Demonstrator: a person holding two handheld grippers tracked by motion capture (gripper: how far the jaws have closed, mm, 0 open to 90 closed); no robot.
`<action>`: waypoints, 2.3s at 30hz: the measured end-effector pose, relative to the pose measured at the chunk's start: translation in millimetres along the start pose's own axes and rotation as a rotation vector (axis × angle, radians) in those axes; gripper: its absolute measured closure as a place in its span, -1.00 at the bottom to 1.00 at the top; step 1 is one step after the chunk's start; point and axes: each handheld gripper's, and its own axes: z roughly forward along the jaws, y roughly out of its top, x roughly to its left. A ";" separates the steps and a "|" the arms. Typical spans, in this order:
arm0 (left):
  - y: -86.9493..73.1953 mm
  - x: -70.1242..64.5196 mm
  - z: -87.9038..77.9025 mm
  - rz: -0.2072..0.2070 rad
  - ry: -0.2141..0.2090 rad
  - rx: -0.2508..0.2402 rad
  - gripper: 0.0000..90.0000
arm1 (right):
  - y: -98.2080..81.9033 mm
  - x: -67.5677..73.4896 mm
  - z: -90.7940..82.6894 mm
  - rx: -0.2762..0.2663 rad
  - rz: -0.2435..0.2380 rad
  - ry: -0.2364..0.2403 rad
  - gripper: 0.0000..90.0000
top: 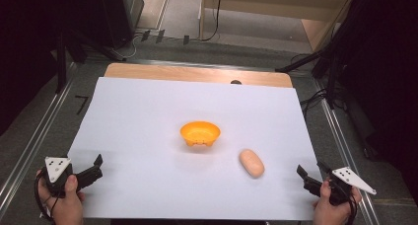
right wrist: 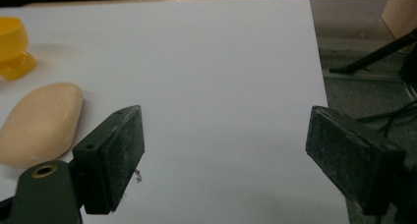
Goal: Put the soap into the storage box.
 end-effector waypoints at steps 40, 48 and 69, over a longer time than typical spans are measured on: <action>-0.2 -3.5 0.6 0.009 0.053 0.000 -0.99 | 63.1 58.4 58.2 0.655 -0.259 0.191 -0.53; -0.1 -4.3 0.8 0.015 0.055 0.002 -0.99 | 66.7 69.0 65.4 0.697 -0.278 0.207 -0.60; -0.3 -5.8 0.8 0.028 0.065 0.002 -0.99 | 69.9 103.2 85.5 0.710 -0.307 0.268 -0.64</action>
